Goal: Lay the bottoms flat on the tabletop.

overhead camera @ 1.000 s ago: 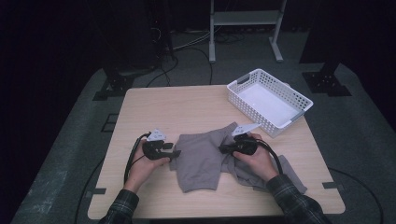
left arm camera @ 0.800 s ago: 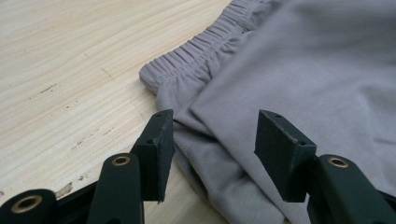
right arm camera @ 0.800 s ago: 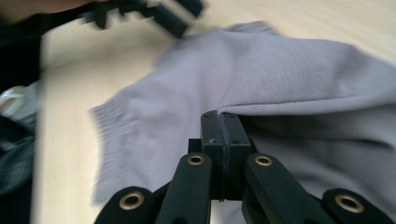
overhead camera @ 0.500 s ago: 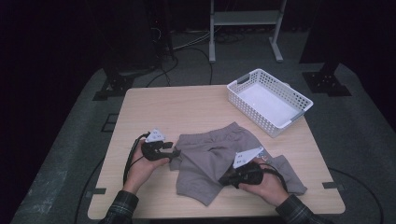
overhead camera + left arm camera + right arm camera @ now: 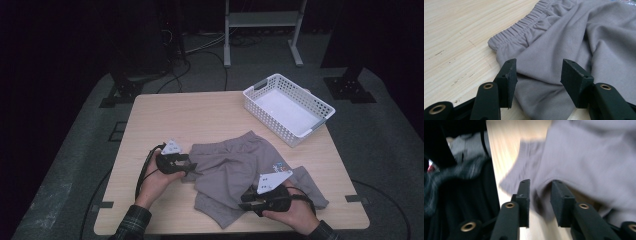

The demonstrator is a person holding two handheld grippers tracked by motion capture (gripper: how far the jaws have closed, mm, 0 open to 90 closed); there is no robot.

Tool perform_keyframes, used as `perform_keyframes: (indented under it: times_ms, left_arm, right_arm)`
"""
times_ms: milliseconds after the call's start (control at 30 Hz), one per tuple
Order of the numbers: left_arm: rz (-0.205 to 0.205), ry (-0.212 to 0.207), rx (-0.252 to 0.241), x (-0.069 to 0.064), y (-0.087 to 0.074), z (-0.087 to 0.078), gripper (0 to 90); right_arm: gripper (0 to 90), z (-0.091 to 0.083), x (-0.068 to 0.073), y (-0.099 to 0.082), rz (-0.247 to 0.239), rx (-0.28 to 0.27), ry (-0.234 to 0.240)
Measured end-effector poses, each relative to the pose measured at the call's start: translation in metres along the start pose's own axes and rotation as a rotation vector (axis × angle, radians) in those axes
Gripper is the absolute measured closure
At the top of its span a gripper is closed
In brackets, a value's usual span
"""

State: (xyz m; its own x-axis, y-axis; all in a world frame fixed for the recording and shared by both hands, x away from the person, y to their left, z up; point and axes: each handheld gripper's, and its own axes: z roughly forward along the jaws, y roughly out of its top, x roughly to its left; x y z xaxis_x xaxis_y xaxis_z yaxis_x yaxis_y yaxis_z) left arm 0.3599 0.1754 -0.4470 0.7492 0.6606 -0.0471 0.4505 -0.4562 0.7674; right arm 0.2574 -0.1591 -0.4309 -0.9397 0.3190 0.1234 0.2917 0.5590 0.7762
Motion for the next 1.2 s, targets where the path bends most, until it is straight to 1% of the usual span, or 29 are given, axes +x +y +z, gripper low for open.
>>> perform_keyframes:
  times_ms: [67,100,133,167,233,300,367,467,500,533,567,600,633,667,767,867,967,1033,1067,1100,1133,1167,1200]
  left_arm:
    - [0.0,0.006,0.003,0.001,0.0,0.002,45.9]
    - [-0.003,0.009,0.004,0.001,0.0,0.003,46.0]
    - [0.0,0.008,0.004,0.001,0.001,0.004,46.0]
    - [0.001,0.008,0.004,0.0,0.001,0.004,46.0]
    - [0.0,0.007,0.003,0.0,0.001,0.006,46.1]
    - [-0.004,0.01,0.001,0.0,0.001,0.008,46.1]
    - [0.006,0.01,0.011,0.0,0.0,0.009,46.2]
    - [0.007,0.011,0.012,0.0,0.0,0.01,46.2]
    - [0.007,0.01,0.012,0.0,0.0,0.01,46.2]
    - [0.007,0.011,0.011,0.0,0.0,0.01,46.2]
    - [0.005,0.011,0.012,0.0,0.0,0.011,46.2]
    - [0.005,0.012,0.013,0.0,-0.001,0.011,46.2]
    - [0.005,0.012,0.015,0.001,-0.001,0.011,46.1]
    - [0.006,0.011,0.019,0.001,-0.001,0.011,46.2]
    - [0.006,0.011,0.017,0.0,-0.001,0.012,46.1]
    - [0.009,0.009,0.019,-0.001,-0.001,0.012,46.0]
    - [0.009,0.008,0.018,-0.001,0.0,0.012,46.0]
    - [0.008,0.009,0.017,-0.001,-0.001,0.012,46.1]
    - [0.007,0.009,0.011,-0.001,-0.001,0.012,46.1]
    - [0.008,0.009,0.017,-0.001,0.0,0.011,46.1]
    - [0.008,0.01,0.011,-0.001,0.0,0.011,46.1]
    - [0.01,0.01,0.014,-0.001,0.0,0.011,46.1]
    - [0.012,0.01,0.015,-0.001,0.0,0.01,46.2]
  right_arm:
    - [75.2,0.005,0.002,0.009,-0.026,-0.012,-0.001]
    - [77.2,0.009,0.003,0.013,-0.039,-0.013,-0.013]
    - [80.0,0.012,0.003,0.018,-0.045,-0.021,-0.012]
    - [83.7,0.017,0.003,0.022,-0.046,-0.019,0.0]
    - [89.2,0.03,0.002,0.028,-0.059,0.018,-0.003]
    - [89.6,0.048,-0.003,0.029,-0.066,0.061,0.001]
    - [89.6,0.065,-0.006,0.028,-0.075,0.099,0.013]
    - [89.6,0.085,-0.001,0.029,-0.102,0.145,0.047]
    - [89.6,0.09,0.002,0.029,-0.111,0.166,0.048]
    - [89.6,0.095,0.003,0.028,-0.12,0.185,0.033]
    - [89.8,0.098,0.003,0.027,-0.124,0.181,0.037]
    - [89.8,0.098,0.002,0.027,-0.113,0.179,0.044]
    - [89.8,0.098,0.003,0.027,-0.117,0.184,0.048]
    - [89.8,0.098,0.004,0.027,-0.113,0.186,0.061]
    - [89.8,0.099,0.015,0.024,-0.111,0.186,0.131]
    - [89.8,0.102,0.028,0.023,-0.125,0.19,0.199]
    - [89.9,0.104,0.04,0.022,-0.145,0.204,0.255]
    - [89.7,0.103,0.047,0.022,-0.169,0.218,0.288]
    - [89.7,0.101,0.049,0.022,-0.173,0.211,0.3]
    - [89.6,0.098,0.049,0.023,-0.167,0.194,0.305]
    - [89.0,0.094,0.047,0.025,-0.16,0.176,0.3]
    - [86.3,0.089,0.042,0.027,-0.154,0.158,0.278]
    - [85.0,0.084,0.036,0.029,-0.142,0.139,0.243]
